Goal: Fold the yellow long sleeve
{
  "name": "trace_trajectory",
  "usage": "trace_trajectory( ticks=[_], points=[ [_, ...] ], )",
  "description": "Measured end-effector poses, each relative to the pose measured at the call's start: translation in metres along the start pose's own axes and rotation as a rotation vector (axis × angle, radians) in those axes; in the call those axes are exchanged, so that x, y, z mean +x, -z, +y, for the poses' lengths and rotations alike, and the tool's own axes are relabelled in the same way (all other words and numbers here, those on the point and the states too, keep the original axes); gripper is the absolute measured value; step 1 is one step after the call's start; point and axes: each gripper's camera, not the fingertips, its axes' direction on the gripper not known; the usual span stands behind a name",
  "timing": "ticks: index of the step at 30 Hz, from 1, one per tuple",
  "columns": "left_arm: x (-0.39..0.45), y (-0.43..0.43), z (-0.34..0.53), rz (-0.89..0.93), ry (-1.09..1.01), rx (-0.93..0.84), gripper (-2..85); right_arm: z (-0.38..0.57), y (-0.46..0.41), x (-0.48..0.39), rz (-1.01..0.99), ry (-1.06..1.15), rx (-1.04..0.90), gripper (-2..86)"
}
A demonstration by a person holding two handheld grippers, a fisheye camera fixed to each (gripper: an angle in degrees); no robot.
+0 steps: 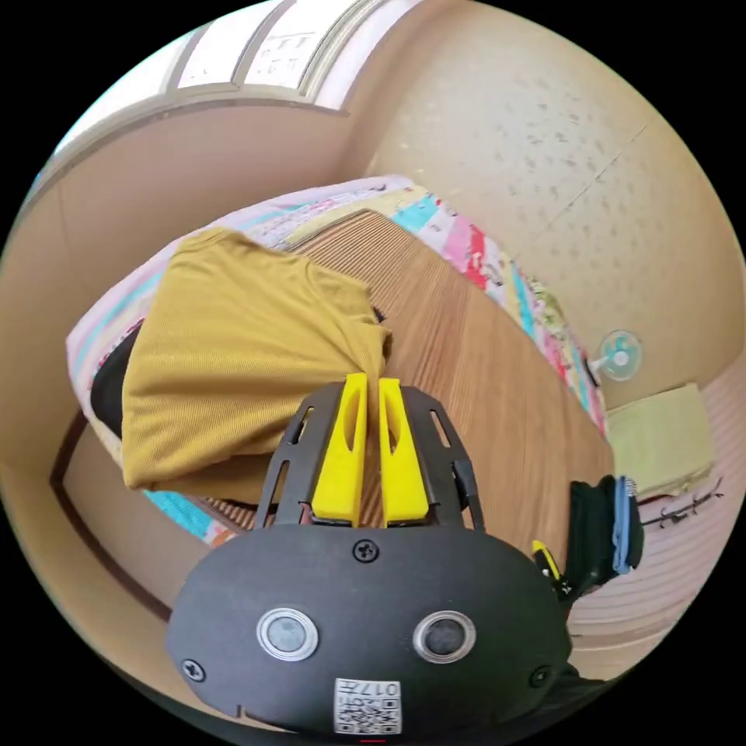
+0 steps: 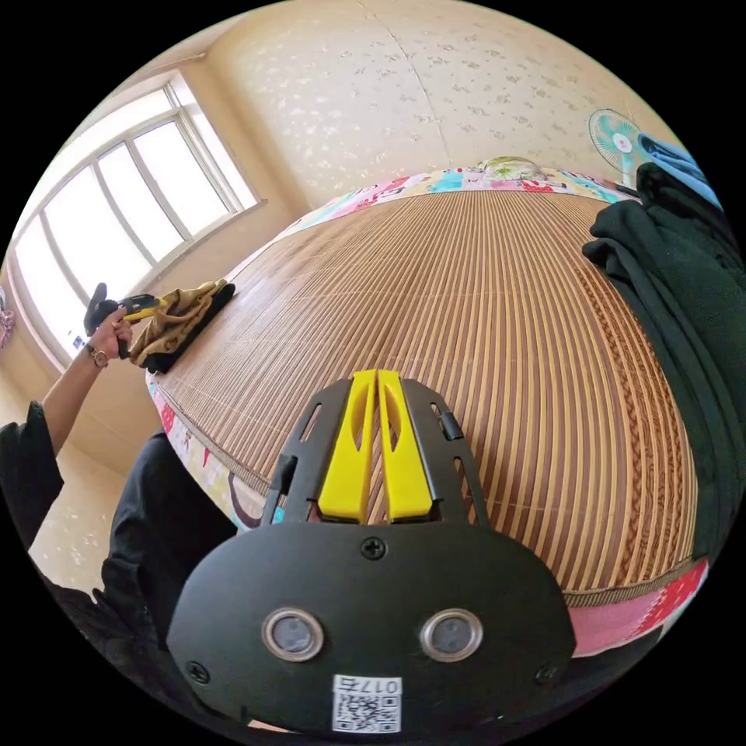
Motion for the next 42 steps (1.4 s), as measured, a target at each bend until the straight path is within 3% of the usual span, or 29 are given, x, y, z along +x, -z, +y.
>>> trace_trajectory(
  ticks=[5,8,10,14,18,21,27,30,34,36,39,41,42],
  points=[
    [0.135,0.087,0.031,0.511,-0.547,0.163,2.0,0.002,-0.011,0.002,0.012,0.009,0.004,0.4],
    [0.15,0.098,0.079,0.657,-0.608,0.122,2.9,0.003,-0.014,0.008,-0.009,0.002,0.008,0.4],
    [0.143,0.087,0.11,0.607,-0.59,0.064,3.6,0.003,-0.014,0.013,-0.021,-0.002,0.01,0.4],
    [0.091,0.018,0.174,0.305,-0.39,-0.241,4.7,0.006,-0.014,0.026,-0.058,-0.018,0.016,0.6],
    [0.058,-0.009,0.208,0.311,-0.237,-0.355,7.6,0.01,-0.013,0.041,-0.099,-0.037,0.023,0.8],
    [0.094,-0.011,0.205,0.331,-0.316,-0.344,10.5,0.012,-0.011,0.047,-0.09,-0.034,0.024,0.9],
    [0.248,-0.04,0.184,0.265,-0.671,-0.314,12.9,0.018,-0.005,0.065,-0.091,-0.03,0.029,1.0],
    [0.298,-0.089,0.183,0.271,-0.673,-0.384,13.3,0.022,0.0,0.077,-0.106,-0.034,0.031,0.9],
    [0.302,-0.177,0.198,0.006,-0.554,-0.528,11.8,0.029,0.01,0.094,-0.126,-0.037,0.033,0.8],
    [0.285,-0.179,0.205,-0.037,-0.536,-0.489,6.8,0.033,0.015,0.101,-0.138,-0.038,0.032,0.9],
    [0.242,-0.136,0.201,0.233,-0.467,-0.457,4.6,0.04,0.024,0.114,-0.165,-0.047,0.029,0.9],
    [0.183,-0.07,0.187,0.62,-0.332,-0.348,4.2,0.048,0.032,0.123,-0.185,-0.053,0.027,0.8],
    [0.167,-0.049,0.185,0.702,-0.308,-0.293,4.1,0.05,0.035,0.125,-0.193,-0.056,0.027,0.8]
  ],
)
